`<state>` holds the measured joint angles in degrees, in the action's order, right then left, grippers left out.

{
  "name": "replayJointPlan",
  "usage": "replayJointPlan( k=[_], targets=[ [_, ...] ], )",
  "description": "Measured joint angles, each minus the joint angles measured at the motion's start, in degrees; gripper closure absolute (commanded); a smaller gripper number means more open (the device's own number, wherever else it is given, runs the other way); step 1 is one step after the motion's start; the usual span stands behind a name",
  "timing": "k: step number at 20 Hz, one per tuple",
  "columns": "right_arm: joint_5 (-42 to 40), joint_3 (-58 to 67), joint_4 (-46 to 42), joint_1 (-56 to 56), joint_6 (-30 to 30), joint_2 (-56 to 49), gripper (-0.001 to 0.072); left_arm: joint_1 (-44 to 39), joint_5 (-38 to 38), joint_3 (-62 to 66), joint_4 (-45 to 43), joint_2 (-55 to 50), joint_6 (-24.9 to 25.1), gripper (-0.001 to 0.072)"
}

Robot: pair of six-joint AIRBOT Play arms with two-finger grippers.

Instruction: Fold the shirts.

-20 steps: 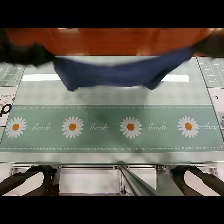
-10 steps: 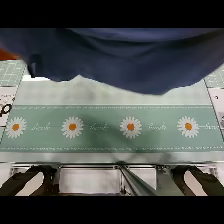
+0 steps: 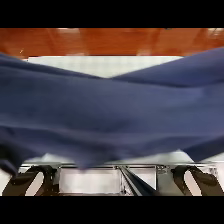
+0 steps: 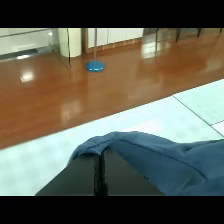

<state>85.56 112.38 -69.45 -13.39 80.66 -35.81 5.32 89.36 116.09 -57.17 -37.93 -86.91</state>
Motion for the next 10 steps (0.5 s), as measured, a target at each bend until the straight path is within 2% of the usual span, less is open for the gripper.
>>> replayJointPlan(
  k=[5, 7, 10],
  targets=[
    [1.3, -10.4, 1.0, 0.0, 0.1, -0.2, 0.0677, 0.0, -0.1, -15.5, -0.2, -0.6, -1.9, 0.0689],
    [1.0, -18.1, 2.9, 0.0, -1.0, -2.1, 0.0677, 0.0, -3.6, -24.3, 1.2, -2.3, -0.6, 0.0688],
    [-3.8, -29.8, 5.6, 0.0, -3.8, -7.8, 0.0677, 0.0, -11.9, -36.3, 3.7, -7.6, 2.6, 0.0688]
  ],
)
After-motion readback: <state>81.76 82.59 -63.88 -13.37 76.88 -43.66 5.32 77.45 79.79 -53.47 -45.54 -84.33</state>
